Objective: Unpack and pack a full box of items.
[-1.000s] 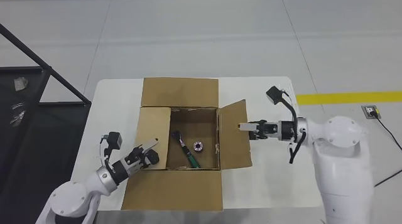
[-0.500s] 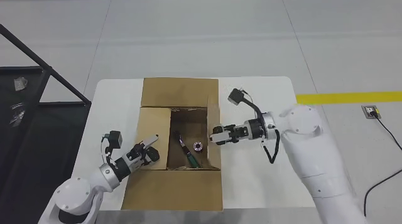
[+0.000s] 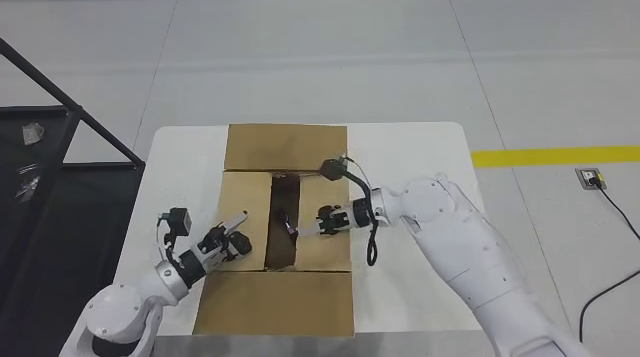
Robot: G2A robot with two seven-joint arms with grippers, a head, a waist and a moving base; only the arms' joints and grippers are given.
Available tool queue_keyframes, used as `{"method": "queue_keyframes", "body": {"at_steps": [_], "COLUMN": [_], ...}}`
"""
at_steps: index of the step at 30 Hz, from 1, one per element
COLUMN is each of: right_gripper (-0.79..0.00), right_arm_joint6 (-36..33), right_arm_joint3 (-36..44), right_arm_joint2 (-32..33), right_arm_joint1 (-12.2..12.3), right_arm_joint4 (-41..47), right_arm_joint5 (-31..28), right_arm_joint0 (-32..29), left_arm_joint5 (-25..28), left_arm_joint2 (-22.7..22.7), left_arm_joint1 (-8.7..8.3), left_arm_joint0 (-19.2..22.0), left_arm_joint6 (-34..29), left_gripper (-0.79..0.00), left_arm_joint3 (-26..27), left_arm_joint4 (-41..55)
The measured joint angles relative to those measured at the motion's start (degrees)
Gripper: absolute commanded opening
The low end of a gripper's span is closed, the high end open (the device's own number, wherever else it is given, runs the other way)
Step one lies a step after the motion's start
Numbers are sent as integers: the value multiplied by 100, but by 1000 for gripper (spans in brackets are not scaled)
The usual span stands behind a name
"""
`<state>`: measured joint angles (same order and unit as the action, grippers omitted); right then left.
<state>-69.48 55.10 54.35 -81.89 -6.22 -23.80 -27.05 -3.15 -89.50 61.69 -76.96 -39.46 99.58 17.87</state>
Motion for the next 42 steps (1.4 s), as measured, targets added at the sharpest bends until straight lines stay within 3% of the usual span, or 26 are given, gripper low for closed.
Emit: {"method": "queue_keyframes", "body": {"at_steps": [12, 19, 25, 30, 36, 42], "right_gripper": [0, 0, 0, 0, 0, 0], "right_arm_joint6": [123, 189, 82, 100, 647, 1034], "right_arm_joint3": [181, 773, 917, 928, 1231, 1820], "right_arm_joint2": [-20, 266, 299, 297, 430, 977], "right_arm_joint1": [16, 154, 188, 189, 245, 413], "right_arm_joint4": [327, 422, 447, 434, 350, 387], "right_arm_joint5": [-586, -613, -467, -465, -445, -636], "right_arm_joint0": [3, -205, -231, -240, -477, -890], "left_arm_joint5": [692, 1142, 1391, 1619, 1779, 1720], "left_arm_joint2": [-1355, -1862, -1842, -1613, -1355, -1386], "left_arm_joint1": [-107, -180, -277, -321, -348, -384], "left_arm_joint0": [-935, -1348, -1430, -1399, -1302, -1152], "left_arm_joint6": [-563, -1579, -2833, -3402, -4182, -4724], "left_gripper": [0, 0, 0, 0, 0, 0], "left_arm_joint3": [361, -8, -516, -681, -692, -910], "left_arm_joint4": [753, 942, 602, 337, 901, 1682]}}
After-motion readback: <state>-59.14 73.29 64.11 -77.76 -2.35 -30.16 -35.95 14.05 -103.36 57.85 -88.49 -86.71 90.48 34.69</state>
